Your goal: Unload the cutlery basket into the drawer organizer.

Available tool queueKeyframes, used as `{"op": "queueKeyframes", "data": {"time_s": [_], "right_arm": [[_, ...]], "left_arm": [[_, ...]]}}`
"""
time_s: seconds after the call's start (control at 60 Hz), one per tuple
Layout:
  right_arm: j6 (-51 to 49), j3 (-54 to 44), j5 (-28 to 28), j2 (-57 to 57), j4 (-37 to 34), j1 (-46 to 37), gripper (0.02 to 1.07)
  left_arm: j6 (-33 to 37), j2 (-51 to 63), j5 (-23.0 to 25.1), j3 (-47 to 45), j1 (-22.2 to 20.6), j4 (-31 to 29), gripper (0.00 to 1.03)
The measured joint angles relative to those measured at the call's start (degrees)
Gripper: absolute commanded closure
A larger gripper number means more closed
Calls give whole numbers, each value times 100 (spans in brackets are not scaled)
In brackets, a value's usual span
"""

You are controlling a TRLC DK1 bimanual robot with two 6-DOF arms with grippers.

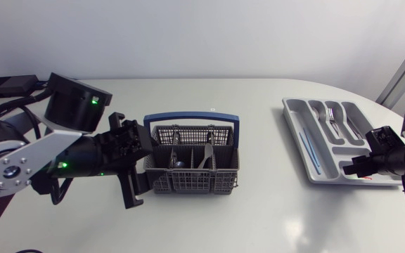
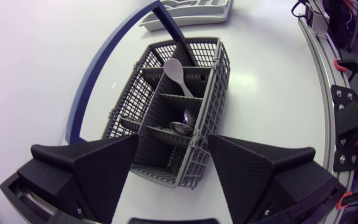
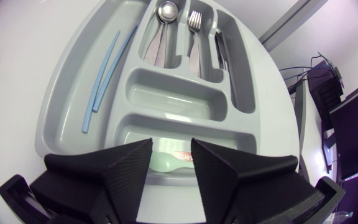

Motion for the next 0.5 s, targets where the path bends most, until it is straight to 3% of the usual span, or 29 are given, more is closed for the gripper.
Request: {"op": "queueKeyframes", "data": {"time_s": [0.267,0.5], "right_arm": [[0,-195,-201,-1049,-417,114,32],[50,-195,-315,-1856,-1025,503,32]], "left_arm": [[-105,-140,295,0,614,-125,25],[-831,-39,337,146,557,-525,25]]}}
